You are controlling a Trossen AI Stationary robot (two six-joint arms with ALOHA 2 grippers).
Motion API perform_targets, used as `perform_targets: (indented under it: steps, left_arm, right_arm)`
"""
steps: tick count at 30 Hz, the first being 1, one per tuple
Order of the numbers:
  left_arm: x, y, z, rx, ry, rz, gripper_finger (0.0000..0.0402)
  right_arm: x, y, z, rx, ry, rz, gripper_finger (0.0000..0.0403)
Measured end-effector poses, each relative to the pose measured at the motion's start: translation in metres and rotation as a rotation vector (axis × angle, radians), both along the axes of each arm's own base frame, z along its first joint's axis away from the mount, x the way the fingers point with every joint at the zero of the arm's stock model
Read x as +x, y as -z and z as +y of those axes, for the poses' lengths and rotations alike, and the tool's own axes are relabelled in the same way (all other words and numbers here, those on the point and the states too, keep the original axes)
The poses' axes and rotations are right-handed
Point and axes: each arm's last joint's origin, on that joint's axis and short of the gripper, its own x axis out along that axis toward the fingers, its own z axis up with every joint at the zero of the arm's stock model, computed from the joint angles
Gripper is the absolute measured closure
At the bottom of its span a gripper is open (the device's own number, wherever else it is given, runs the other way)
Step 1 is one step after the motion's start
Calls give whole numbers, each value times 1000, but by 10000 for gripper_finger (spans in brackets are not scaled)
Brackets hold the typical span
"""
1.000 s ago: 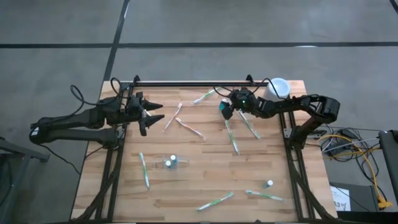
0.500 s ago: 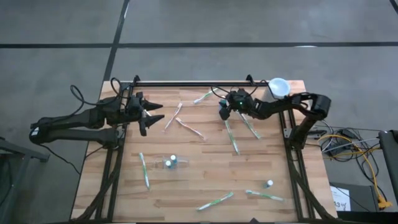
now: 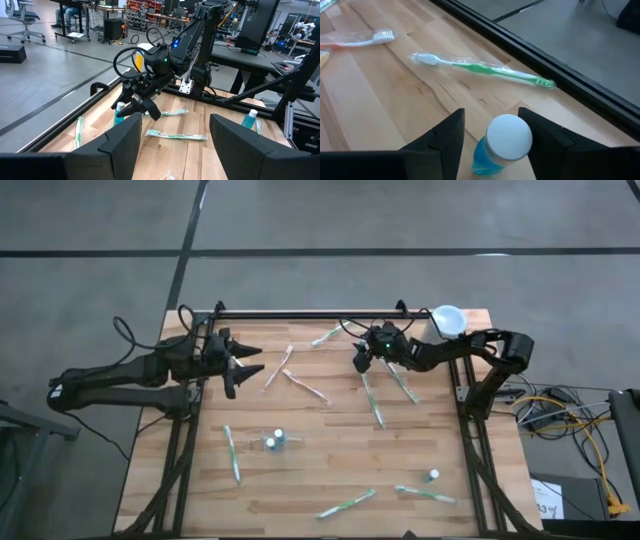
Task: Pick & Place toothbrushing station
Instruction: Put the blue mouthwash into the transparent organizer
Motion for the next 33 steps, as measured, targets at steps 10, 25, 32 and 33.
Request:
perform_targets:
  steps: [10,25,32,33]
  left_arm:
    - [0,0,0,0,-1,0,162]
    - [0,0,0,0,-5,0,162]
    - [0,0,0,0,-4,0,162]
    - [0,0,0,0,-4,0,162]
  right_arm:
    - [0,0,0,5,4,-8,284]
    - [2,-6,-1,-6,4,-29,307]
    - [7,-32,-2,-53,-20,-96,306]
    - [7,-36,-1,-55,-35,-113,306]
